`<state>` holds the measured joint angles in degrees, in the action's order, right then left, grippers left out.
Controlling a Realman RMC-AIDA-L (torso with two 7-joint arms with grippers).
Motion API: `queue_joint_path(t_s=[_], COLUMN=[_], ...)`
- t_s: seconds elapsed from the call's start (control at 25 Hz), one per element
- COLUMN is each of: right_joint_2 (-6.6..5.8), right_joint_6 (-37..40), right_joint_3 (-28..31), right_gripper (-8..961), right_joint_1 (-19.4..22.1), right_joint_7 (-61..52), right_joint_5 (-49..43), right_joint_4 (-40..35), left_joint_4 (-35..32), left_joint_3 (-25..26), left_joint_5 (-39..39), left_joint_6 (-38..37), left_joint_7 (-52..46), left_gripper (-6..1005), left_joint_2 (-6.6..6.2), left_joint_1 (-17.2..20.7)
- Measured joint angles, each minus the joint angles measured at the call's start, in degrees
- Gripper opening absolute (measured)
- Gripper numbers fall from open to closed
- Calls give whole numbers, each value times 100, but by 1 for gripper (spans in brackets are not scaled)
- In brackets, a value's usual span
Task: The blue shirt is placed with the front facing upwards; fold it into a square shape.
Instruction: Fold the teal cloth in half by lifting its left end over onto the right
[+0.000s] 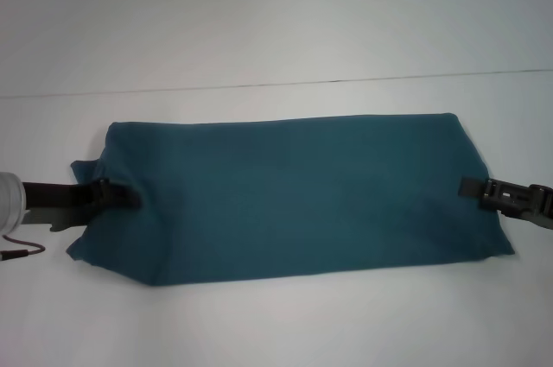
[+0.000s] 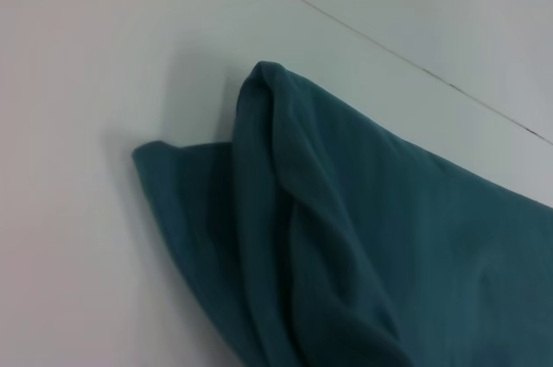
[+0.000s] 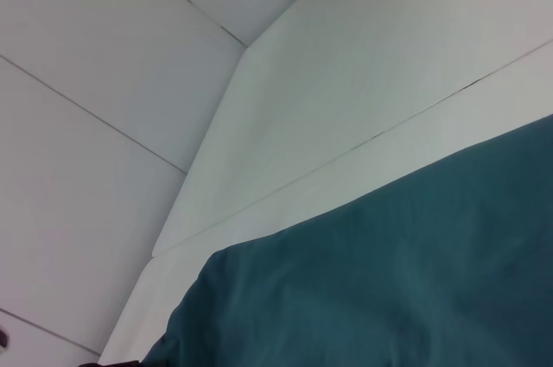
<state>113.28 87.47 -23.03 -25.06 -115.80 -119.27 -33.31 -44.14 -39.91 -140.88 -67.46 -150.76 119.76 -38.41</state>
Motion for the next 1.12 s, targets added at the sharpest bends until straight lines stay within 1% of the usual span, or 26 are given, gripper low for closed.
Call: queue_joint_path(t_s=[0.36, 0.52, 0.72, 0.96, 1.12], right_joint_2=[0, -3, -6, -22, -25], right_joint_6=[-2, -3, -2, -2, -8], right_joint_3=[60, 73, 75, 81, 80], right_gripper=[946, 946, 946, 946, 946], right_joint_1=[-22, -25, -25, -38, -34], right_joint_7=[-4, -7, -27, -65, -70], right_joint_5=[0, 0, 0, 0, 0], right_joint_4=[0, 0, 0, 0, 0], left_joint_4=[4, 43, 49, 31, 3], left_joint_3=[-44, -16, 261, 594, 941], left_joint_5=[-1, 18, 46, -54, -365], left_joint_6=[9, -1, -15, -16, -24], left_joint_7=[2, 10, 29, 61, 64], left_gripper=[331, 151, 94, 93, 93], left_joint_2=[-37, -125, -230, -410, -471], left_joint_1=[0, 28, 121, 255, 291])
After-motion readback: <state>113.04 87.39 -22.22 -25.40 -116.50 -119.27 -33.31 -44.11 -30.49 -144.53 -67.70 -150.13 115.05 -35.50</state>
